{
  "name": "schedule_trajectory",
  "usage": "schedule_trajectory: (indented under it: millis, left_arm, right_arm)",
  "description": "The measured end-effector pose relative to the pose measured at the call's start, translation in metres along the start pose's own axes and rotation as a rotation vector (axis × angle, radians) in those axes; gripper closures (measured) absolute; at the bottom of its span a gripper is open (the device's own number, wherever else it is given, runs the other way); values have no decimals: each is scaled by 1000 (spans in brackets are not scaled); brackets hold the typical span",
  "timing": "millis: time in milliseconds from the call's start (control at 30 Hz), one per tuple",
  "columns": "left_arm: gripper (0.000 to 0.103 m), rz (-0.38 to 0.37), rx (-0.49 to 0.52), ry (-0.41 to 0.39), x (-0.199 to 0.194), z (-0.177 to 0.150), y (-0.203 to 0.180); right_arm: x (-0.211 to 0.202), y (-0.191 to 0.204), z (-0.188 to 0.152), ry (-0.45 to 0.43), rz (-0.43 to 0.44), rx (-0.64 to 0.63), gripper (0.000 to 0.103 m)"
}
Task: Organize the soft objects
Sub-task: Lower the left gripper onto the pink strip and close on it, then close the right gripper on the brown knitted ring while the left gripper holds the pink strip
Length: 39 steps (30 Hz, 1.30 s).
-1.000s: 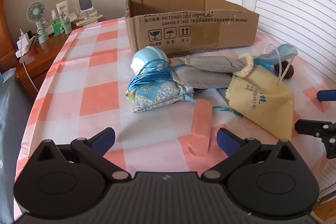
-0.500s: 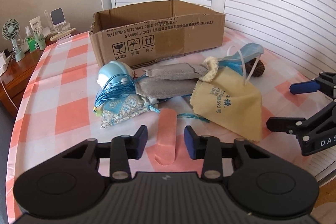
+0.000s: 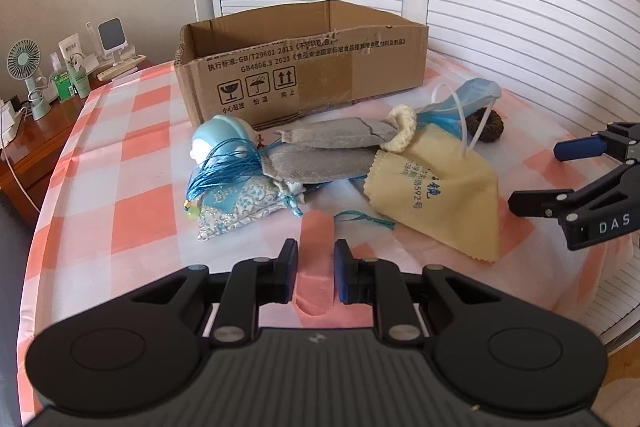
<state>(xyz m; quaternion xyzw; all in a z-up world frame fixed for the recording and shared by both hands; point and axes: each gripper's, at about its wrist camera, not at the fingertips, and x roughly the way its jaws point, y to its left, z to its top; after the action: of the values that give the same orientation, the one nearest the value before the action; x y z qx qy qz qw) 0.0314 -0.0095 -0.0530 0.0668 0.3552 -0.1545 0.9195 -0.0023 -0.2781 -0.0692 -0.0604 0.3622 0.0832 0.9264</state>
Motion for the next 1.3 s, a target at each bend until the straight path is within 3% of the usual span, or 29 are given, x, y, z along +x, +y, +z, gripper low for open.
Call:
schedule_trajectory:
  millis: [133,633,767,1033,1300]
  left_arm:
    - [85,1,-27,2,-1,-1,7]
    - [85,-13,-50,9,0,0,9]
    - [85,-19,-45,13,1,0,8]
    - [85,-49,-50,25,-2,2,8]
    - [85,-78,8,46,-19,6,7]
  right_arm:
    - [8,-7,6,-2,-35,-17,1]
    - [44,-12,40,-41,-2,-62,31]
    - [45,-12,44,-40,-2,-65,51]
    - [36,-14,43,-28,-23,-52,54]
    - [10,-17,38,-10,0,-79,54]
